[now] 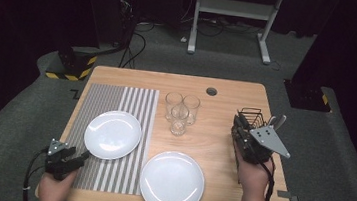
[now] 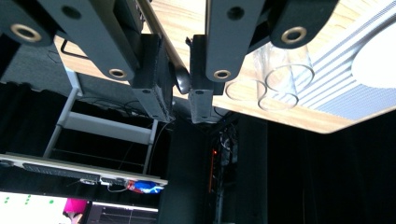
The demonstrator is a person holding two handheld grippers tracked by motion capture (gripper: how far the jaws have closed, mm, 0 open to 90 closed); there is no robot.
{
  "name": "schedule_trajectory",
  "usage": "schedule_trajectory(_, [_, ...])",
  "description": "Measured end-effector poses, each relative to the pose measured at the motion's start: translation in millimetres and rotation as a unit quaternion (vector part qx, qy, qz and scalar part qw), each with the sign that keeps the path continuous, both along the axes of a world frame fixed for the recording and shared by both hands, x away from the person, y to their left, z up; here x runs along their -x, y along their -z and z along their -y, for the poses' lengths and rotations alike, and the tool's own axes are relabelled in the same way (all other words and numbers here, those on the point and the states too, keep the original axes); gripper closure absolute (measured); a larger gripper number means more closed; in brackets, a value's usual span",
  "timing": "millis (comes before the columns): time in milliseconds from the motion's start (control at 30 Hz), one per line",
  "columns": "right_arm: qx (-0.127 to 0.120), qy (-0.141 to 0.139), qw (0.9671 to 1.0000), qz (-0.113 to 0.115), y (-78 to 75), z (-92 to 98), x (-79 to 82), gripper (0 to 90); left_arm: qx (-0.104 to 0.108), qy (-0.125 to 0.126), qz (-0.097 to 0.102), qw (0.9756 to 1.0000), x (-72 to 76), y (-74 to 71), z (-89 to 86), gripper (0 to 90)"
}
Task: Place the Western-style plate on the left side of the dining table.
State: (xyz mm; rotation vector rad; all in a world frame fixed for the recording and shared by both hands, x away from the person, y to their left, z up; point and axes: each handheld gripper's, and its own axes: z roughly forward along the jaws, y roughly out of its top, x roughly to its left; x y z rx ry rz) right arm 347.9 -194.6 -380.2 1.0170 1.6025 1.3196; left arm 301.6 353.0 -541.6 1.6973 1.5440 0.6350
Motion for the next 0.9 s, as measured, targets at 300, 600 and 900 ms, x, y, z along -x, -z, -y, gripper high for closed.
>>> schedule_trajectory(300, [-0.027, -0.001, 0.9996, 0.012, -4.1, 11.7, 4.5, 80.3, -0.003, 0.000, 0.001, 1.0000, 0.3, 0.0, 0.3, 38.8])
schedule_trajectory(600, [-0.050, -0.001, 0.9986, 0.017, -6.1, 23.4, 6.2, 80.9, -0.003, -0.002, 0.000, 1.0000, 0.2, 0.0, -0.1, 39.0])
schedule_trajectory(900, [-0.038, 0.004, 0.9989, 0.028, -3.9, 23.0, 7.2, 80.2, -0.001, -0.001, -0.001, 1.0000, -0.1, 0.0, -0.3, 39.2])
